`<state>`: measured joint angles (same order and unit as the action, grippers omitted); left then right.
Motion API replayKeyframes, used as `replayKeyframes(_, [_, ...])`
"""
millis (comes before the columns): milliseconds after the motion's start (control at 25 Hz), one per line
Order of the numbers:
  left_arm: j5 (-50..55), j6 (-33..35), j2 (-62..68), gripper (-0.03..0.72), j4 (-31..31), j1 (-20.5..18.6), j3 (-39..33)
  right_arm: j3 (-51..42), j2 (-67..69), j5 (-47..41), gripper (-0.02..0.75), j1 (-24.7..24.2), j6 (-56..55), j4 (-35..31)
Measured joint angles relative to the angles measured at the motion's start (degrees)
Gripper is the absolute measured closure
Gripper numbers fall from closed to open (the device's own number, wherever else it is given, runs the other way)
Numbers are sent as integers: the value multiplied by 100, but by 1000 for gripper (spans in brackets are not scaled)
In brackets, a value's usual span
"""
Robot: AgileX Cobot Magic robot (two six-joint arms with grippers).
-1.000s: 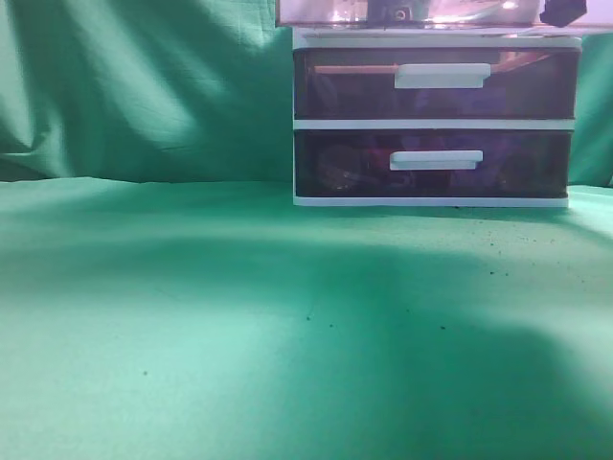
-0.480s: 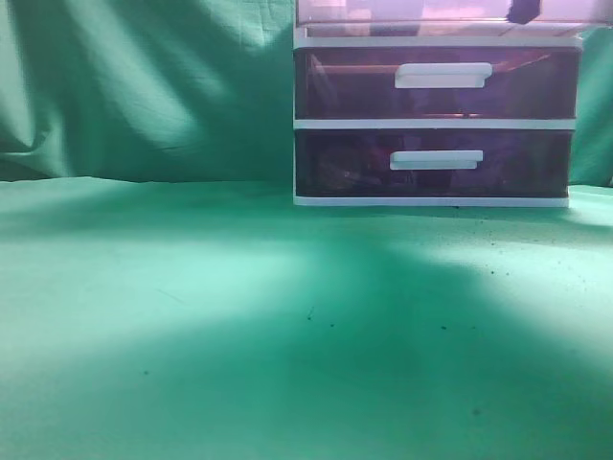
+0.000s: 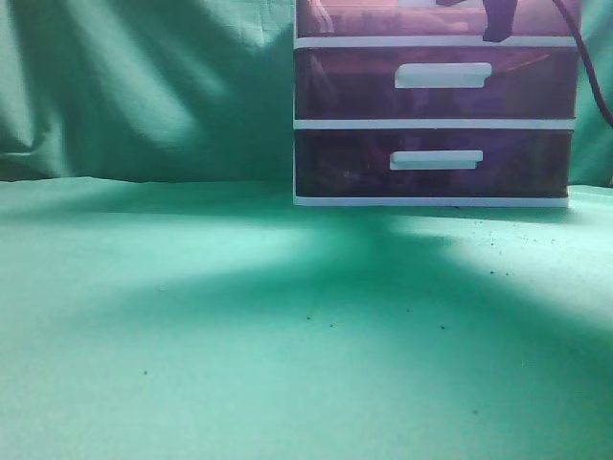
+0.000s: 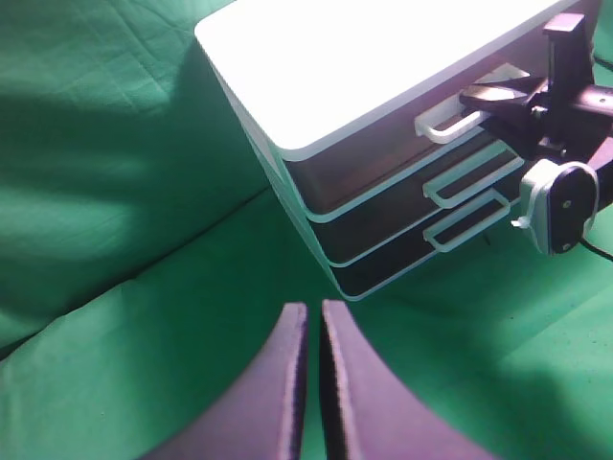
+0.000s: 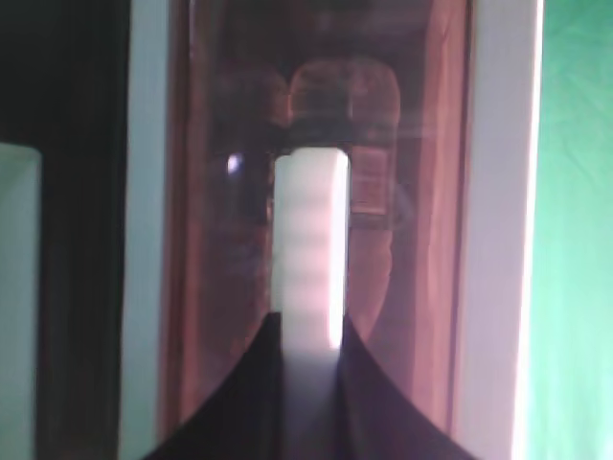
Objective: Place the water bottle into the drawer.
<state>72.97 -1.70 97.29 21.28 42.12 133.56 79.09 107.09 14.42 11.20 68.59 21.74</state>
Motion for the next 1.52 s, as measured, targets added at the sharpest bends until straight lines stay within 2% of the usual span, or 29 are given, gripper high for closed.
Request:
replayKeyframes(320, [-12, 45, 0, 688, -21, 0, 0, 83, 68, 168, 661, -71, -903, 494])
replayKeyframes(520, [-138, 49, 0, 688, 25, 0, 0, 107, 46, 241, 435, -111, -2199, 613])
replayKeyframes(600, [-143, 58, 0, 688, 35, 0, 0, 81, -31, 179, 372, -119, -2677, 905])
replayKeyframes(680, [-153, 58, 0, 688, 136, 0, 0, -39, -139, 179, 384, -119, -3260, 1280])
replayKeyframes(720, [-151, 58, 0, 688, 178, 0, 0, -101, -231, 203, 343, -119, -3508, 1498])
replayKeyframes(800, [-155, 58, 0, 688, 190, 0, 0, -311, -450, 302, 352, -132, -4037, 1906])
replayKeyframes(1040, [-155, 58, 0, 688, 162, 0, 0, -1036, -1211, 581, 352, -132, -5112, 2641])
replayKeyframes(1120, [-155, 103, -25, 688, 14, 0, 0, -1305, -1532, 592, 352, -132, -5603, 2931])
replayKeyframes(1240, [-145, 364, -196, 688, -592, 0, 0, -1770, -2239, 592, 352, -99, -6799, 3540])
replayKeyframes(1400, [-109, 555, -687, 688, -1309, 0, 0, -2268, -3366, 658, 564, -8, -8967, 4927])
replayKeyframes(1440, [-54, 623, -831, 688, -1435, 0, 0, -2343, -3646, 705, 633, -4, -9512, 5435])
replayKeyframes(1520, [32, 675, -1074, 688, -1581, 0, 0, -2436, -4123, 824, 702, 6, -11081, 6563])
